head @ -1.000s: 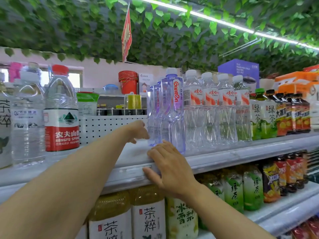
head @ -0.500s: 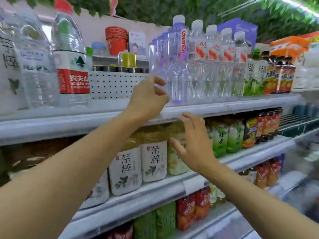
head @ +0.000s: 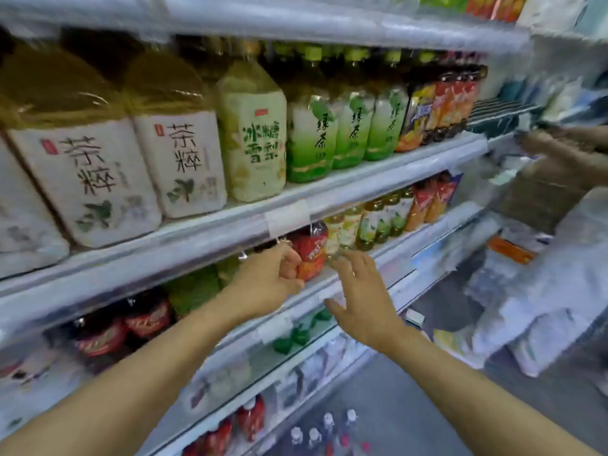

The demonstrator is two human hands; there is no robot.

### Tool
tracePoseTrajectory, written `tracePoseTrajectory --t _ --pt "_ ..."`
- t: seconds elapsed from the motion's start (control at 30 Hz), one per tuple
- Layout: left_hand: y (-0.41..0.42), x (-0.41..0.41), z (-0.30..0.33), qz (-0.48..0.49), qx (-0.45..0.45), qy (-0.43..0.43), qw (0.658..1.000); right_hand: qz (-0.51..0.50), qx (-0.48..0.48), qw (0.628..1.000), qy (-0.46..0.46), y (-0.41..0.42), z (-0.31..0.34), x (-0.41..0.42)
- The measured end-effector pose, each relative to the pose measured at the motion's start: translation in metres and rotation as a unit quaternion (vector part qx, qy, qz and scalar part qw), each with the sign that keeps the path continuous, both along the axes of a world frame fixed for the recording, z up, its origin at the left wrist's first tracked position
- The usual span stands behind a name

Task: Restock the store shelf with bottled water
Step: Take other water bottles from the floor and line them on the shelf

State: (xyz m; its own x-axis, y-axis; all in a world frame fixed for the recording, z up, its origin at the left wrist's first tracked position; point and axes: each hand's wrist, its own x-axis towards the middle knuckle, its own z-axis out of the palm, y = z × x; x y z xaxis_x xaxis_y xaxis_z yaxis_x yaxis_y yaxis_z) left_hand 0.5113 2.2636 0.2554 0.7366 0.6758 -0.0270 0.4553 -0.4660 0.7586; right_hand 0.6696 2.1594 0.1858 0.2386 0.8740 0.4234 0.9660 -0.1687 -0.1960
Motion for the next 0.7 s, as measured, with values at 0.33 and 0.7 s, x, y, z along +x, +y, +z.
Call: tracePoseTrajectory --t 0.33,0.7 --pt "-0.048 0.056 -0.181 0.018 -0.099 0.179 0.979 -0.015 -0.179 0.978 0.105 -0.065 -0.165 0.077" --pt "-0.102 0.110 -0.364 0.046 -0.177 0.209 0.961 -0.036 -0.258 0.945 0.198 -0.113 -0.346 0.131"
